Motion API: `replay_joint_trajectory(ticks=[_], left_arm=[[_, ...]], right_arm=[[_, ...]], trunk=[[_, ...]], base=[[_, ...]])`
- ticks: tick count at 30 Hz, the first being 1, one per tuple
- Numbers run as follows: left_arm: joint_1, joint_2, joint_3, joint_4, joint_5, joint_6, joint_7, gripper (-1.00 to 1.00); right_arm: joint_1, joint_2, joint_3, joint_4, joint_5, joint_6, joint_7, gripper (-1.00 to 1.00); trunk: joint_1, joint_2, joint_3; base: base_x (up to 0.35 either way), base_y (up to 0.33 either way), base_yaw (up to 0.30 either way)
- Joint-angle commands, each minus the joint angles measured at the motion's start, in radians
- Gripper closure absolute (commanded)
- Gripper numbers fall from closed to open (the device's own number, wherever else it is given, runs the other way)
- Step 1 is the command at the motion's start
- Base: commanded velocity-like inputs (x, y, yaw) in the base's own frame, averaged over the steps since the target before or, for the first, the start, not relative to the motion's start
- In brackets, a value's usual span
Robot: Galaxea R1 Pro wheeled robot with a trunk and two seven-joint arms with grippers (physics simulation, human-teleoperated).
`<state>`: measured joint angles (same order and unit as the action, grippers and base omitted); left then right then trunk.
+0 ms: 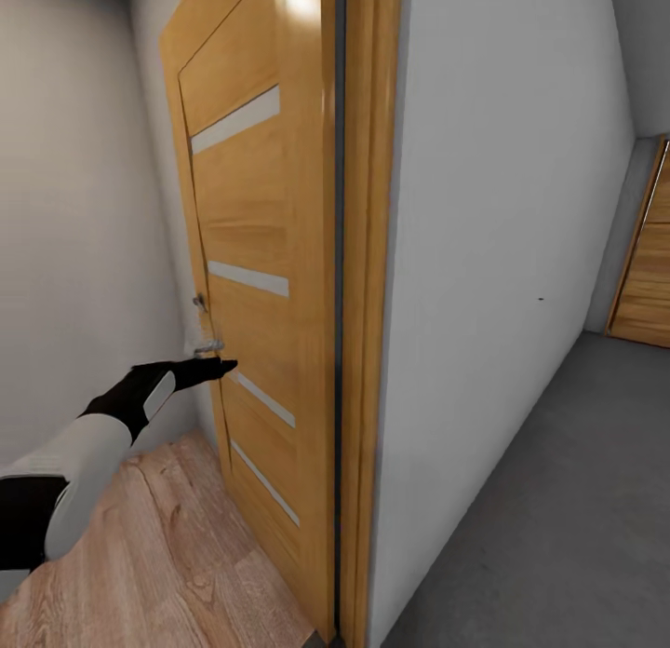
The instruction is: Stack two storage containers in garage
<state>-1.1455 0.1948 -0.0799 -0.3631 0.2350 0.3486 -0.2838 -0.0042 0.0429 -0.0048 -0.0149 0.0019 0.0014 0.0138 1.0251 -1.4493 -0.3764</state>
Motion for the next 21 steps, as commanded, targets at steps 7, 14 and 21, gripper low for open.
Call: replay_joint_trajectory(ticks=[7, 14, 21], left_arm=[[0.12, -0.006, -0.009, 0.025, 0.012, -0.007, 0.041, -1.0], [0.27, -0.01, -0.009, 0.03, 0.012, -0.041, 0.085, -1.0], [0.388, -0.011, -0.009, 0.111, 0.012, -0.117, 0.106, -1.0]], right_arm=[[0.0, 0.0, -0.001, 0.0, 0.001, 0.0, 0.001, -1.0], [0.0, -0.001, -0.002, -0.003, 0.002, 0.0, 0.0, -1.0], [0.0, -0.002, -0.002, -0.003, 0.001, 0.0, 0.0, -1.0]], trunk=[[0.0, -0.001, -0.001], [0.0, -0.001, -0.001], [0.0, -0.001, -0.001]], base=[[0.0, 0.0, 0.0], [0.0, 0.0, 0.0], [0.0, 0.0, 0.0]])
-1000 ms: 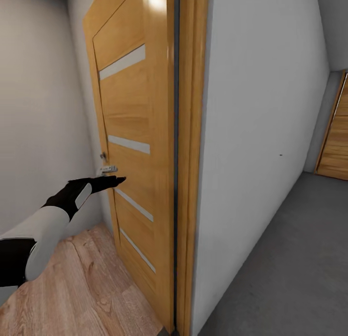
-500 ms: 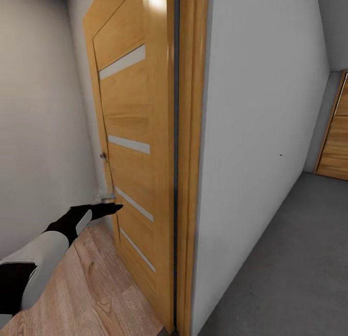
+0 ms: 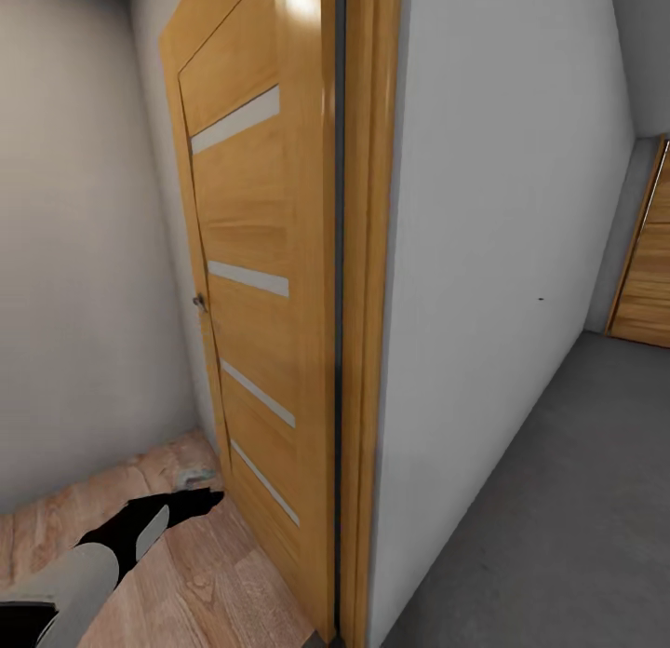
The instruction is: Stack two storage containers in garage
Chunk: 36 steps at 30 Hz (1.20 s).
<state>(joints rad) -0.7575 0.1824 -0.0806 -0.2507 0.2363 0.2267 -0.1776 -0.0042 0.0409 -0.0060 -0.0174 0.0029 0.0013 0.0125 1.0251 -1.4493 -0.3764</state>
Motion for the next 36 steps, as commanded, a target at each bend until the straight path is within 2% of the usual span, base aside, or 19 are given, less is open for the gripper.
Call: replay_joint_trajectory(ticks=[1, 5, 9, 10, 12, 15, 20, 29, 36], left_arm=[[0.013, 0.001, -0.008, 0.024, 0.011, -0.006, 0.007, -1.0], [0.051, 0.0, -0.008, 0.06, 0.011, -0.03, 0.02, -1.0], [0.146, 0.0, -0.008, 0.079, 0.011, -0.071, 0.055, -1.0], [0.186, 0.0, -0.008, 0.082, 0.012, -0.085, 0.069, -1.0], [0.221, -0.001, -0.007, 0.084, 0.013, -0.099, 0.082, -1.0], [0.299, -0.01, -0.007, 0.087, 0.013, -0.128, 0.098, -1.0], [0.369, -0.016, -0.007, 0.088, 0.013, -0.138, 0.104, -1.0], [0.437, -0.044, -0.01, 0.089, 0.008, -0.141, 0.105, -1.0], [0.465, -0.065, -0.013, 0.09, 0.007, -0.141, 0.104, -1.0]], right_arm=[[0.0, 0.0, -0.001, 0.0, 0.0, 0.0, 0.001, -1.0], [0.0, -0.001, -0.002, -0.001, -0.001, 0.0, 0.001, -1.0], [0.0, -0.001, -0.003, -0.001, -0.002, -0.001, 0.001, -1.0], [0.0, -0.001, -0.003, -0.001, -0.002, -0.001, 0.0, -1.0], [0.0, -0.001, -0.003, -0.001, -0.002, -0.001, 0.0, -1.0], [0.0, -0.001, -0.004, -0.001, -0.003, -0.001, -0.001, -1.0], [0.0, -0.001, -0.005, -0.002, -0.002, -0.001, -0.002, -1.0], [0.0, 0.0, -0.003, -0.002, -0.003, -0.001, -0.002, -1.0], [0.0, 0.002, -0.004, 0.0, -0.004, -0.001, -0.003, -1.0]], trunk=[[0.0, -0.001, -0.001], [0.0, -0.001, -0.001], [0.0, -0.001, -0.001], [0.0, -0.001, -0.001], [0.0, -0.001, -0.001], [0.0, -0.001, -0.001], [0.0, -0.001, -0.001], [0.0, -0.001, -0.001], [0.0, -0.001, -0.001]], base=[[0.0, 0.0, 0.0], [0.0, 0.0, 0.0], [0.0, 0.0, 0.0], [0.0, 0.0, 0.0], [0.0, 0.0, 0.0], [0.0, 0.0, 0.0], [0.0, 0.0, 0.0], [0.0, 0.0, 0.0], [0.0, 0.0, 0.0]])
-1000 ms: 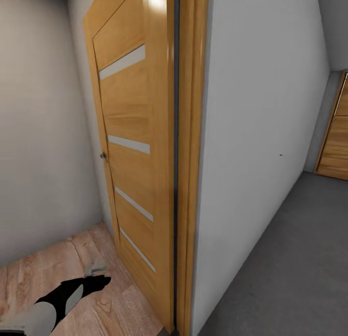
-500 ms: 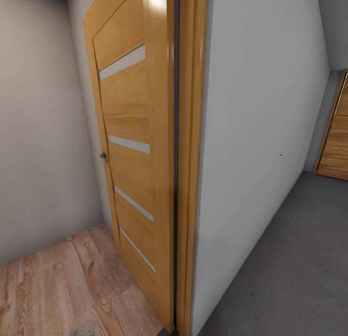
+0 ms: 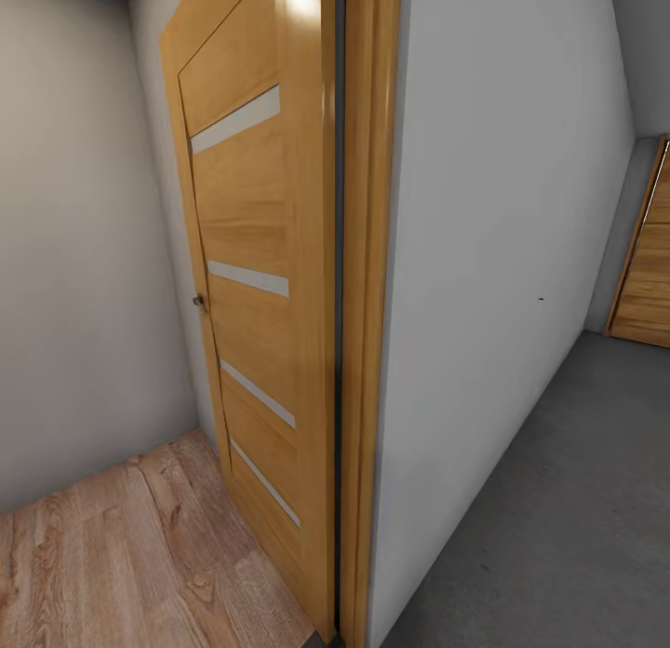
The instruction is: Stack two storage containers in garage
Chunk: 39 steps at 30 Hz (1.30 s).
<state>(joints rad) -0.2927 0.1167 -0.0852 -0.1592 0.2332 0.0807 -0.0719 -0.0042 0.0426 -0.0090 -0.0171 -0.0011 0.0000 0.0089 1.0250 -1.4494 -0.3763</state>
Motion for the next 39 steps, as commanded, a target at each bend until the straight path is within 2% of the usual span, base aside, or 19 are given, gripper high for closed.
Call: replay_joint_trajectory(ticks=[1, 17, 27, 39], left_arm=[[0.001, -0.001, -0.008, -0.002, 0.01, 0.006, -0.001, -1.0], [0.009, -0.016, -0.008, -0.002, 0.011, 0.008, -0.002, -1.0], [0.009, -0.027, -0.008, -0.002, 0.01, 0.005, -0.001, -1.0], [0.029, -0.033, -0.009, -0.002, 0.009, 0.004, 0.0, -1.0]], right_arm=[[0.0, 0.0, -0.001, 0.0, 0.0, 0.0, 0.001, -1.0], [0.0, 0.002, -0.003, 0.001, -0.002, 0.001, -0.003, -1.0], [0.0, 0.003, -0.002, 0.002, -0.001, 0.001, -0.003, -1.0], [0.0, 0.001, -0.002, 0.002, 0.0, 0.001, -0.006, -1.0]], trunk=[[0.0, -0.001, -0.001], [0.0, -0.001, -0.001], [0.0, -0.001, -0.002], [0.0, -0.001, -0.007]], base=[[0.0, 0.0, 0.0], [0.0, -0.014, 0.022], [0.0, -0.136, 0.246], [0.0, -0.019, 0.282]])
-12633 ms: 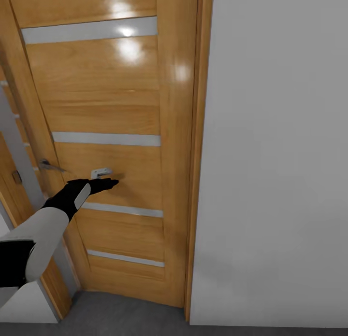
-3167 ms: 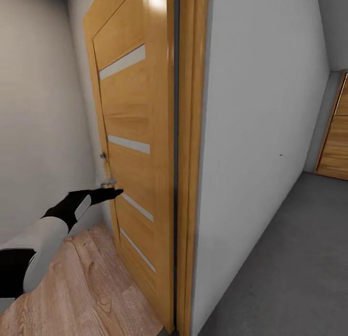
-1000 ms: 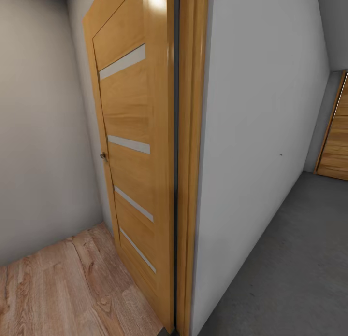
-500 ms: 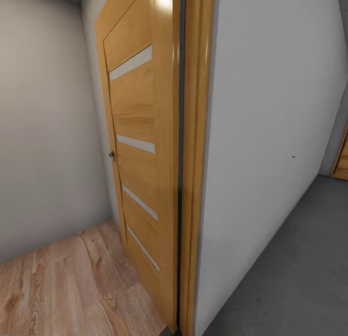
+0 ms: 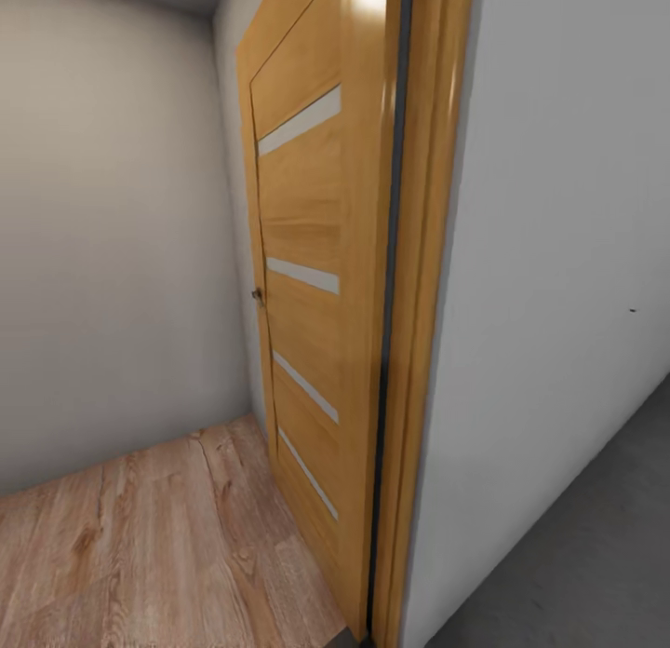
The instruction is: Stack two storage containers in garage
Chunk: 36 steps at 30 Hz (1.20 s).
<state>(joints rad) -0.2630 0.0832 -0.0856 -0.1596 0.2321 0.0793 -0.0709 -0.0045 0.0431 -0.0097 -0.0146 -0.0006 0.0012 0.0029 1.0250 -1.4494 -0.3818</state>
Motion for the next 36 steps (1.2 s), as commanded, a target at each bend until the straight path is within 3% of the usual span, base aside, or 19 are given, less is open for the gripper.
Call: replay_joint_trajectory(ticks=[1, 10, 20, 28, 36], left_arm=[[0.0, -0.001, -0.008, -0.001, 0.011, 0.006, -0.001, -1.0], [0.004, -0.016, -0.009, -0.001, 0.01, 0.006, 0.001, -1.0], [0.014, -0.047, -0.011, 0.002, 0.009, 0.005, 0.096, -1.0], [0.019, -0.052, -0.011, 0.004, 0.008, 0.005, 0.112, -1.0], [0.019, -0.059, -0.011, 0.005, 0.008, 0.005, 0.115, -1.0]], right_arm=[[0.0, 0.0, -0.001, -0.001, 0.0, 0.0, 0.0, -1.0], [0.0, -0.001, 0.0, -0.001, 0.002, 0.0, -0.004, -1.0], [0.0, -0.003, 0.001, -0.001, 0.002, -0.001, -0.004, -1.0], [0.0, -0.004, 0.0, -0.001, 0.002, -0.001, -0.004, -1.0], [0.0, -0.005, -0.001, -0.001, 0.002, -0.001, -0.003, -1.0]], trunk=[[0.0, -0.001, -0.002], [0.0, -0.001, -0.006], [0.0, -0.001, -0.01], [0.0, -0.001, -0.011], [0.0, -0.001, -0.014]], base=[[0.0, -0.002, 0.284], [0.0, -0.05, 0.284], [0.0, -0.046, 0.282], [0.003, -0.033, 0.091], [0.122, -0.231, 0.135]])
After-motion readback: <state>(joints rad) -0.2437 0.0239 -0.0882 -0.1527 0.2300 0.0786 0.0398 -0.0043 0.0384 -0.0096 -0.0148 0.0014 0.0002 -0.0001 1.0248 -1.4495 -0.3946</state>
